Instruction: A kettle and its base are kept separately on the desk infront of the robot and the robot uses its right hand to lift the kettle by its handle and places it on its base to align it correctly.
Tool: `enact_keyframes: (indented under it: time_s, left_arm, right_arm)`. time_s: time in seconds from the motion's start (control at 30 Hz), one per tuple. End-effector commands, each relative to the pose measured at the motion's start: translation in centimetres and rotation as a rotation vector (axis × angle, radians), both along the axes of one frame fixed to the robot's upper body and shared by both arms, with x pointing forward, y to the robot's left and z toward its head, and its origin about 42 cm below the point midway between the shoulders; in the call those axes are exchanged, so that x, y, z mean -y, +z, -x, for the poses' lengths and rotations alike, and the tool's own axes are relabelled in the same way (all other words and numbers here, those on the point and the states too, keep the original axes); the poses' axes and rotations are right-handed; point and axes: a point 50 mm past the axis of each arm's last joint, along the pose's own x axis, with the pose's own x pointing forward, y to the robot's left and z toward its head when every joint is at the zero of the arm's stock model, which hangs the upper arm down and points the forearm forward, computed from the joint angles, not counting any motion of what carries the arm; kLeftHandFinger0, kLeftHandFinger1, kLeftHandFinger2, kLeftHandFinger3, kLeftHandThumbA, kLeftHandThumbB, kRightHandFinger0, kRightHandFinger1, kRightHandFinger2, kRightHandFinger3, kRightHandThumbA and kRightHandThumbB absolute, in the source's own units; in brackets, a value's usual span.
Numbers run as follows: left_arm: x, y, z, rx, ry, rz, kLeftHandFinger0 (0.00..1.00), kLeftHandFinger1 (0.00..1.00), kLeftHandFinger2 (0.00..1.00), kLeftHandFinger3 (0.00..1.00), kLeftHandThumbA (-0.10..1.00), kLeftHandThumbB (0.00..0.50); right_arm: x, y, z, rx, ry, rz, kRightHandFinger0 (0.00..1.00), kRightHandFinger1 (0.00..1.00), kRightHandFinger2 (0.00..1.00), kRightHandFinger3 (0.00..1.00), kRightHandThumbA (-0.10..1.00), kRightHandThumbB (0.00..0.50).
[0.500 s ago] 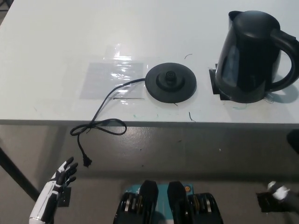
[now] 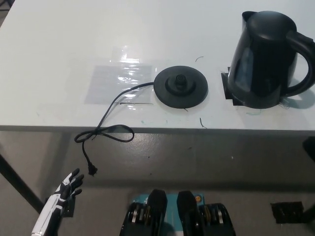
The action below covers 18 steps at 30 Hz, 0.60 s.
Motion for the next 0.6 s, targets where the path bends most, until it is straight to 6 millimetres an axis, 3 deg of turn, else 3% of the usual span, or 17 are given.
enact_keyframes:
  time_s: [0.0,0.1,0.27,0.4,0.5,0.57]
  left_arm:
    - [-0.1,0.5,-0.3,0.054,-0.040,-0.011,1.00,1.00,1.00,1.00,1.00,0.326]
    - [-0.1,0.7,-0.6,0.059,-0.043,-0.014,1.00,1.00,1.00,1.00,1.00,0.308]
    - [-0.1,0.7,-0.6,0.059,-0.038,-0.010,1.00,1.00,1.00,1.00,1.00,0.310]
    - [-0.1,0.8,-0.8,0.059,-0.040,-0.005,1.00,1.00,1.00,1.00,1.00,0.307]
    - [-0.2,0.8,-0.7,0.057,-0.040,-0.007,1.00,1.00,1.00,1.00,1.00,0.307]
    - [-0.2,0.9,-0.6,0.053,-0.039,-0.004,1.00,1.00,1.00,1.00,1.00,0.305]
  right_arm:
    - [1.1,1.7,-3.0,-0.051,0.024,-0.015,1.00,1.00,1.00,1.00,1.00,0.320]
    - [0.4,2.5,-5.7,-0.066,0.051,-0.028,1.00,1.00,1.00,1.00,1.00,0.355]
    - [-1.1,3.2,-8.4,-0.102,0.092,-0.050,1.00,1.00,1.00,1.00,1.00,0.383]
    - [-2.0,3.2,-9.4,-0.113,0.092,-0.044,1.00,1.00,1.00,1.00,1.00,0.413]
    - [-2.6,3.0,-10.1,-0.130,0.101,-0.042,1.00,1.00,1.00,1.00,1.00,0.391]
    - [-2.8,2.6,-10.5,-0.156,0.100,-0.032,1.00,1.00,1.00,1.00,1.00,0.403]
